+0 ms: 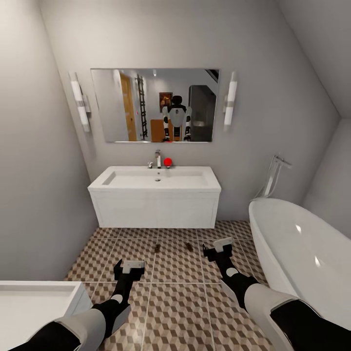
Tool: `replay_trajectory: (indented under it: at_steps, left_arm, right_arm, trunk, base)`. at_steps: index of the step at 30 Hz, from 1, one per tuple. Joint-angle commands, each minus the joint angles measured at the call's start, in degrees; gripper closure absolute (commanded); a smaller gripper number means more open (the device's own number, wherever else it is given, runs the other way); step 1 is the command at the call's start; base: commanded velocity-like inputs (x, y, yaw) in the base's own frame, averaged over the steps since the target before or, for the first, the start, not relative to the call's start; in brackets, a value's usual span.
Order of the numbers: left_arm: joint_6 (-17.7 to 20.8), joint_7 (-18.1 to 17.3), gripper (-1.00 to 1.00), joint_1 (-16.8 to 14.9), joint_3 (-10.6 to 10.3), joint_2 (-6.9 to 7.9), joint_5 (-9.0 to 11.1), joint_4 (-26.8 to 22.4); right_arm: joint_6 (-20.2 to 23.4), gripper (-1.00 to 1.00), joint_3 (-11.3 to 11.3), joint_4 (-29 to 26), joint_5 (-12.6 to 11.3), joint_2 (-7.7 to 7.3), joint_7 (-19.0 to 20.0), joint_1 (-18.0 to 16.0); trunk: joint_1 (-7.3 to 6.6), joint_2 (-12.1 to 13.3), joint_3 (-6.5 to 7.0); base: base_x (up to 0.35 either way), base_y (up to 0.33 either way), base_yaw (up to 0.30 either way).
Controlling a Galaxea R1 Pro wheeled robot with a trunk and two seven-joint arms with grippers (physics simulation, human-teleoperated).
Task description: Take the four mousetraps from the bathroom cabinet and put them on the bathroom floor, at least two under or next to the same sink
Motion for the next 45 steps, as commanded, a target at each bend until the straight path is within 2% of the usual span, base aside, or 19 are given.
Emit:
replay_trajectory:
  at_steps: [1, 39, 45]
  left_arm:
    - [-0.18, 0.26, -1.0, -0.06, -0.5, -0.03, 0.31, 0.09]
    - [-0.18, 0.26, -1.0, -0.07, -0.5, -0.03, 0.31, 0.1]
    - [-0.18, 0.26, -1.0, -0.06, -0.5, -0.03, 0.31, 0.1]
  right_arm:
    - [-0.13, -1.0, 0.5, 0.08, -0.18, 0.03, -0.34, -0.06]
    - [-0.13, -1.0, 0.47, 0.08, -0.18, -0.01, -0.34, -0.06]
    - [-0.13, -1.0, 0.47, 0.08, -0.18, -0.01, -0.34, -0.06]
  trunk:
    - [-0.21, 0.34, 0.09]
    - [-8.56, 15.58, 6.91]
    - [-8.56, 15.58, 6.91]
  base:
    - [0.0, 0.0, 0.0]
    - [0.0, 0.0, 0.0]
    - [0.0, 0.0, 0.0]
